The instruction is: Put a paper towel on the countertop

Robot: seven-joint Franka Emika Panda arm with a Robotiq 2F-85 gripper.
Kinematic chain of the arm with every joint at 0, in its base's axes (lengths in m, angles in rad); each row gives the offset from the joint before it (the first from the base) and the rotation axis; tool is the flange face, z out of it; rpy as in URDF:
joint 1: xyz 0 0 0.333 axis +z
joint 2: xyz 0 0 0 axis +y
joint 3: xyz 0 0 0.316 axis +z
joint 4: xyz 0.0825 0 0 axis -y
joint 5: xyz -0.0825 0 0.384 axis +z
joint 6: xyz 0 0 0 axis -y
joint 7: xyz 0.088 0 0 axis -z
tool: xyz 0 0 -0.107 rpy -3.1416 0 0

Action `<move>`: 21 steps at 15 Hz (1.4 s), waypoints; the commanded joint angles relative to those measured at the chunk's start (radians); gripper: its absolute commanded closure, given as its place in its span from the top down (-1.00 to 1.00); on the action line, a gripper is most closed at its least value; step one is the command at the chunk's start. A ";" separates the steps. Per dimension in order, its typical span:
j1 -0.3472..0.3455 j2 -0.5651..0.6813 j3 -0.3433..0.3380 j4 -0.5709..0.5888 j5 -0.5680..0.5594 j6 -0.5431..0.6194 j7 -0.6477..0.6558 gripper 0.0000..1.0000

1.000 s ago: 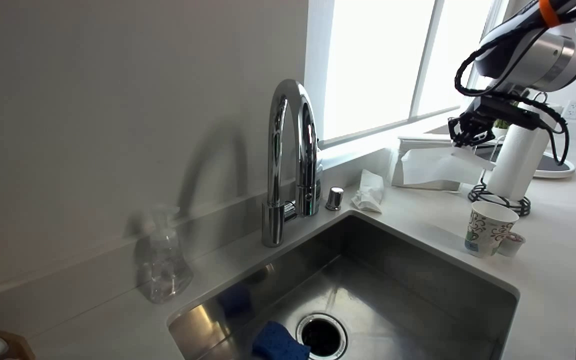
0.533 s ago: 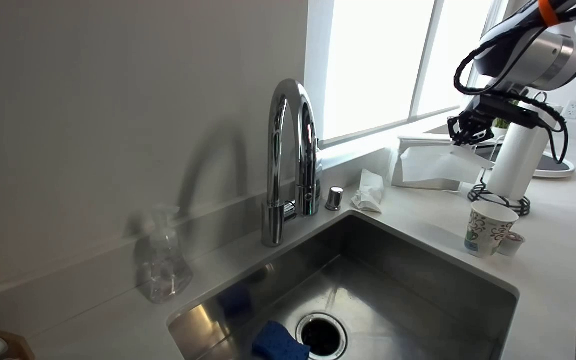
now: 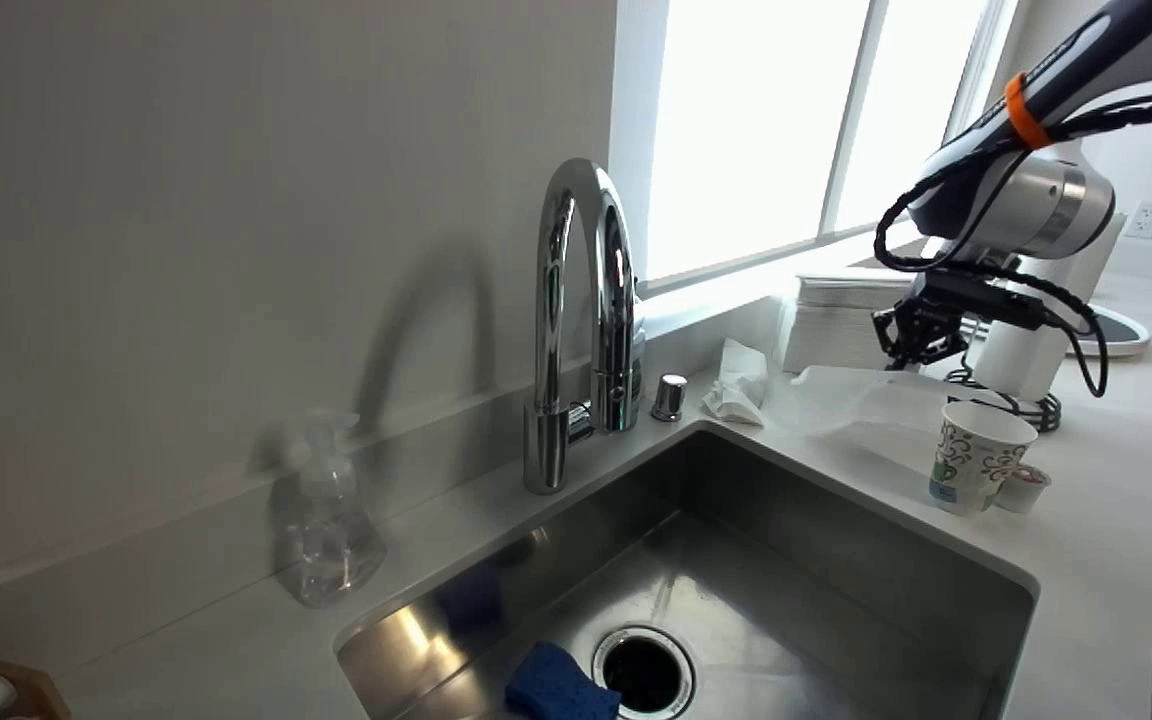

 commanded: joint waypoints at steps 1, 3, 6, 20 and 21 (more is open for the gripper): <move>0.029 0.080 -0.044 0.036 -0.061 0.030 0.098 -0.99; 0.026 0.114 -0.044 0.050 -0.063 0.070 0.105 -0.99; 0.026 0.142 -0.042 0.061 -0.065 0.121 0.113 -0.47; 0.111 -0.247 -0.050 -0.116 -0.232 -0.075 0.049 1.00; 0.120 -0.277 -0.056 -0.127 -0.258 -0.104 0.068 1.00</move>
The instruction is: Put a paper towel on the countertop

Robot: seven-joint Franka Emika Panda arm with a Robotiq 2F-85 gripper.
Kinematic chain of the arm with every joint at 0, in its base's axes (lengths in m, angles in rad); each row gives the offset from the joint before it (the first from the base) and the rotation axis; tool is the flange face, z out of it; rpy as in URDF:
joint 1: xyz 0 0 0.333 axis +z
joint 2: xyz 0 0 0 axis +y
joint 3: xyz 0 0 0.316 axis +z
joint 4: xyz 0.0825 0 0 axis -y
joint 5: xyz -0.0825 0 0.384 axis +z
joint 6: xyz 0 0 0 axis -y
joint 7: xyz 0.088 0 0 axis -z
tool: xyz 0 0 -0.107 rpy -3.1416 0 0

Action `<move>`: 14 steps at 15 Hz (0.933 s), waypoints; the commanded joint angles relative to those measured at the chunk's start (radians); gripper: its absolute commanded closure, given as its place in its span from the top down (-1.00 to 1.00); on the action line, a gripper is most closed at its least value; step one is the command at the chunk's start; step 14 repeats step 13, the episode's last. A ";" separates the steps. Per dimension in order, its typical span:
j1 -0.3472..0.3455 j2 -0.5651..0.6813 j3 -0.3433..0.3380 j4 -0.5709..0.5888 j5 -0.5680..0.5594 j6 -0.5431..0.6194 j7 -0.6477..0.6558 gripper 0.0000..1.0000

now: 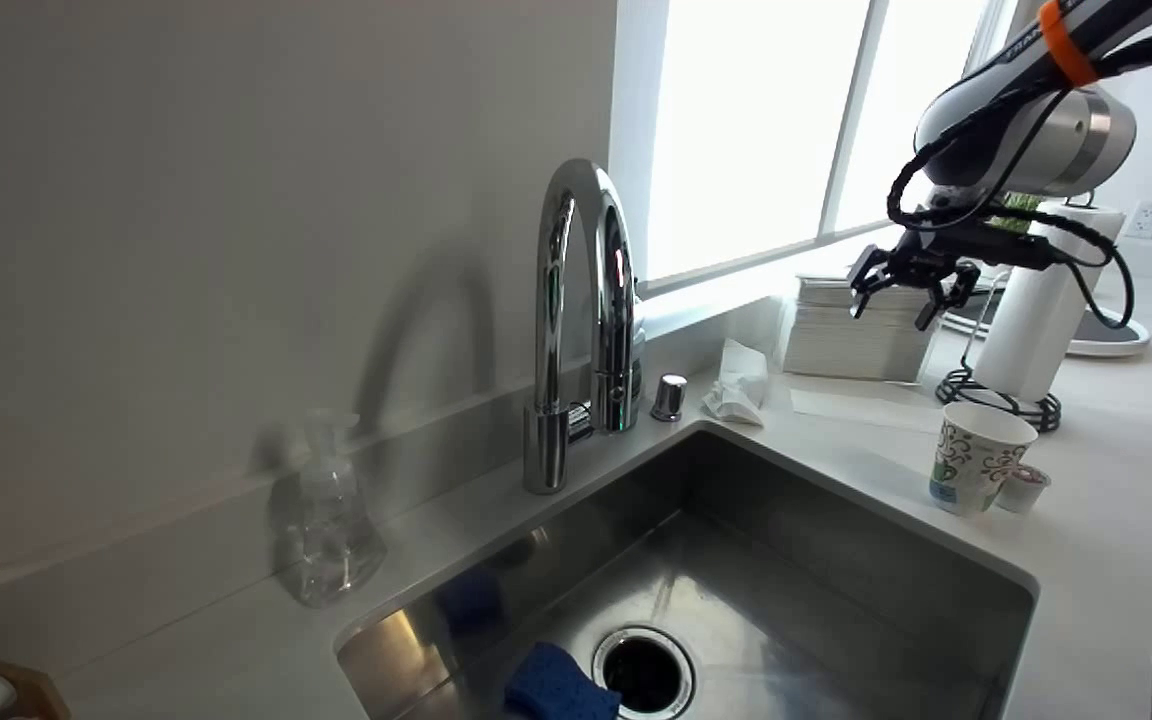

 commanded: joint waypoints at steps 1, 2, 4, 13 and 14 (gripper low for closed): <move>0.052 -0.156 -0.040 -0.109 -0.127 -0.101 0.099 1.00; 0.057 -0.185 -0.050 -0.115 -0.177 -0.137 0.125 1.00; 0.055 -0.267 -0.052 -0.132 -0.262 -0.223 0.132 1.00; 0.026 -0.358 -0.027 -0.095 -0.264 -0.312 -0.046 1.00; 0.026 -0.358 -0.027 -0.095 -0.264 -0.312 -0.046 1.00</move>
